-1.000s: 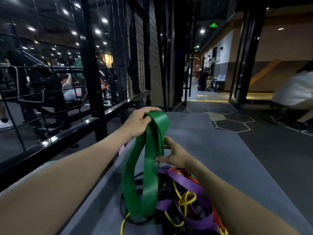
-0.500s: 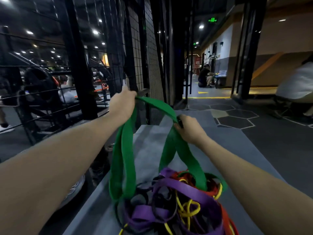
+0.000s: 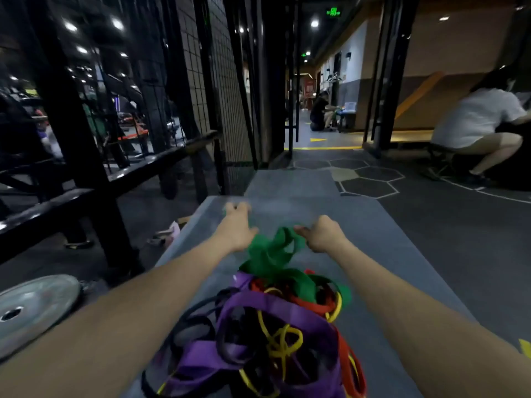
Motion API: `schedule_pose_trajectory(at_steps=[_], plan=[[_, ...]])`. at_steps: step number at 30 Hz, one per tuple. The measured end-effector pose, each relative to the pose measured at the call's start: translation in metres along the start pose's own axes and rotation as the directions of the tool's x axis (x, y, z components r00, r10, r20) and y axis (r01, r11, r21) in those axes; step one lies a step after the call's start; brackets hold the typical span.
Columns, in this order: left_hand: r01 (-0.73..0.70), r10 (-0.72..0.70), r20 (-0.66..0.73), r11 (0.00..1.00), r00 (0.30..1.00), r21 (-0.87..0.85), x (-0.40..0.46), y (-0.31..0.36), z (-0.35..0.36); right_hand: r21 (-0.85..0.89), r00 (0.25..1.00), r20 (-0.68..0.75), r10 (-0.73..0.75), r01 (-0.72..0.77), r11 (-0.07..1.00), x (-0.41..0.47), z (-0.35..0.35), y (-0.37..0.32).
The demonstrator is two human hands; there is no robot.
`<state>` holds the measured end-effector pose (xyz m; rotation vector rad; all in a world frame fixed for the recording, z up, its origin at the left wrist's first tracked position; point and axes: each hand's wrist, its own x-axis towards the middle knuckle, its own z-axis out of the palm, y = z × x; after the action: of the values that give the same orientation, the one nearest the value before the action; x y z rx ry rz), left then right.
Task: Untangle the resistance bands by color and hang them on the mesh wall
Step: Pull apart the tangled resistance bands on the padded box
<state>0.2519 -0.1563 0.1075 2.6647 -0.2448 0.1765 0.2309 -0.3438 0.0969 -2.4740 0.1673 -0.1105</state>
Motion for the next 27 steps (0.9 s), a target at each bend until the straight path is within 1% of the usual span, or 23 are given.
schedule_pose_trajectory(at_steps=[3,5,7,9,10,13,14,16,17,19,21,23,25,27], plan=[[-0.079,0.079,0.036,0.997,0.996,-0.011,-0.028,-0.011,0.027,-0.088,0.996,0.087,-0.039,0.046,0.995,-0.005,0.015,0.014],[-0.072,0.075,0.064,0.997,0.995,-0.038,-0.040,-0.021,0.043,-0.110,0.986,0.155,-0.059,0.077,0.991,-0.013,0.026,0.019],[-0.051,0.057,0.070,0.995,0.996,-0.080,-0.051,-0.023,0.052,-0.125,0.984,0.172,-0.052,0.074,0.989,-0.021,0.035,0.025],[-0.050,0.059,0.095,0.994,0.994,-0.100,-0.059,-0.023,0.061,-0.134,0.987,0.152,-0.048,0.068,0.989,-0.028,0.044,0.032],[-0.049,0.061,0.136,0.995,0.989,-0.088,-0.061,-0.020,0.064,-0.120,0.989,0.139,-0.044,0.061,0.991,-0.030,0.048,0.035],[-0.054,0.069,0.252,0.996,0.965,-0.064,-0.061,-0.011,0.073,0.008,0.993,0.122,-0.003,0.002,1.000,-0.032,0.061,0.043],[-0.055,0.061,0.290,0.998,0.955,-0.029,-0.060,-0.011,0.077,0.039,0.991,0.131,-0.010,0.005,0.999,-0.033,0.063,0.044],[-0.073,0.036,0.340,0.993,0.940,0.096,-0.059,-0.016,0.083,0.081,0.989,0.146,-0.016,0.004,0.997,-0.033,0.066,0.049],[-0.089,0.030,0.334,0.983,0.942,0.162,-0.062,-0.018,0.086,0.100,0.988,0.151,-0.015,0.000,0.995,-0.034,0.067,0.052],[-0.137,0.068,0.257,0.955,0.964,0.263,-0.072,-0.022,0.092,0.126,0.987,0.158,-0.011,-0.009,0.992,-0.037,0.068,0.056],[-0.166,0.121,0.174,0.949,0.977,0.268,-0.080,-0.025,0.097,0.152,0.986,0.166,-0.031,0.006,0.988,-0.038,0.066,0.060],[-0.139,0.105,0.157,0.965,0.982,0.223,-0.088,-0.029,0.094,0.160,0.985,0.162,-0.055,0.029,0.987,-0.042,0.062,0.063],[-0.114,0.083,0.140,0.966,0.987,0.232,-0.096,-0.033,0.088,0.175,0.992,0.113,-0.056,0.035,0.984,-0.046,0.057,0.066],[-0.105,0.076,0.114,0.957,0.991,0.270,-0.104,-0.036,0.083,0.151,0.999,0.015,-0.044,0.041,0.988,-0.051,0.052,0.068]])
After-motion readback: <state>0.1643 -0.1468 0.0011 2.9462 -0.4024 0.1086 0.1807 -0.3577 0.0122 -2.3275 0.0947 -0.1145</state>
